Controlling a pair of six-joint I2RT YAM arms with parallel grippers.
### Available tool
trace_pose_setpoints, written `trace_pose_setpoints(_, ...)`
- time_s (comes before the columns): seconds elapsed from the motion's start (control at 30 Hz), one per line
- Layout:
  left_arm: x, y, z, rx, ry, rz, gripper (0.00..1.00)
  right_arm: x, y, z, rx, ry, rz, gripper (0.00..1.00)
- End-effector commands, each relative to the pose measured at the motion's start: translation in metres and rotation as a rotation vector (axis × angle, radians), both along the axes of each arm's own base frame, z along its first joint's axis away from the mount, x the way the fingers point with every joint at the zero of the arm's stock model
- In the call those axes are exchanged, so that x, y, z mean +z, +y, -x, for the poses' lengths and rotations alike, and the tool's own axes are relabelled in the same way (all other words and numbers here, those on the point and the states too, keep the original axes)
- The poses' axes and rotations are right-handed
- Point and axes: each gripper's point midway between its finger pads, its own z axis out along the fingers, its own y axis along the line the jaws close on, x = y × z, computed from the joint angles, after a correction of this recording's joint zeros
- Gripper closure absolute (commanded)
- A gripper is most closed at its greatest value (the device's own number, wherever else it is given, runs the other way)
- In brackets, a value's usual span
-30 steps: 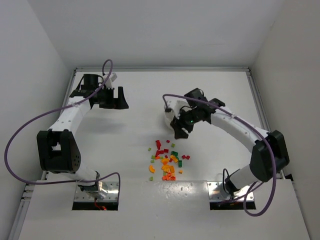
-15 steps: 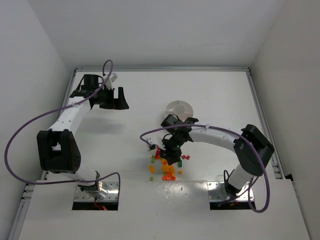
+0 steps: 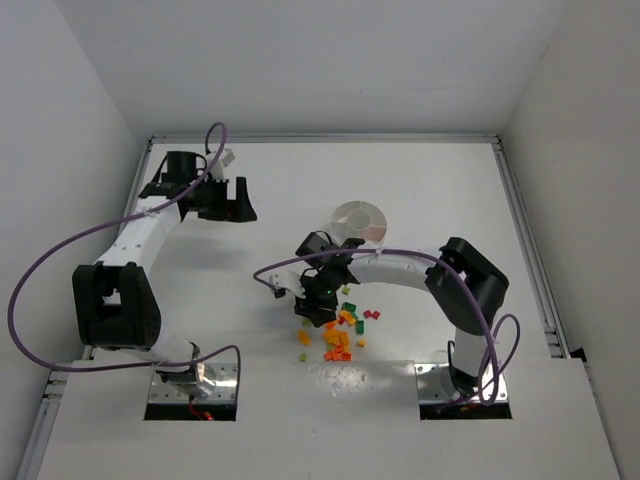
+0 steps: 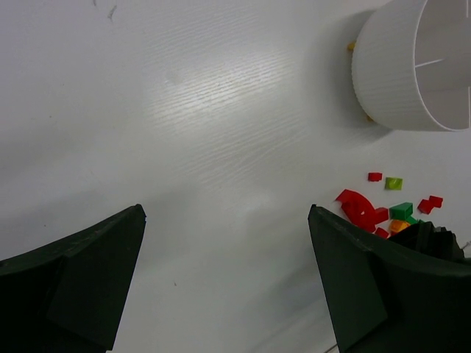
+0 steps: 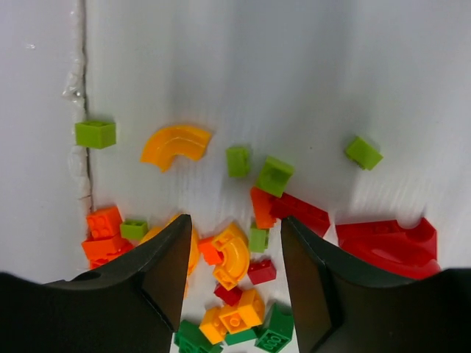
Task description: Sort the legos into containers by color
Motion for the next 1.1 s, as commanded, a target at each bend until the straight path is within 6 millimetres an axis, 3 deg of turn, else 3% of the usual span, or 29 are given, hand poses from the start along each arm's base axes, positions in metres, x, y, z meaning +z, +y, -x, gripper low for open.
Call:
trace_pose_setpoints(0.0, 0.011, -0.002, 0.003, -0.018, -0.049, -0.005, 0.01, 0.011, 0.019, -0.013, -0.011, -0.042, -0.044, 0.48)
trace_pose_setpoints(0.3, 0.006, 0.001, 0.01, -0.009, -0.037, -0.005, 0.01, 0.003, 0.006, -0.009, 0.007, -0.042, 0.001, 0.52)
trace_pose_setpoints(0.47, 0.006, 0.001, 0.01, -0.009, -0.037, -0.005, 0.01, 0.014, -0.004, -0.007, -0.004, -0.048, -0.008, 0.6)
trace_pose_setpoints(0.63, 0.003, 0.0, 0.01, -0.015, -0.026, 0.002, 0.01, 0.004, -0.012, 0.0, -0.003, -0.023, 0.027, 0.6)
trace_pose_setpoints(1.07, 0.003, 0.0, 0.007, -0.021, -0.031, -0.003, 0.01, -0.009, 0.003, -0.016, -0.003, -0.052, 0.026, 0.55)
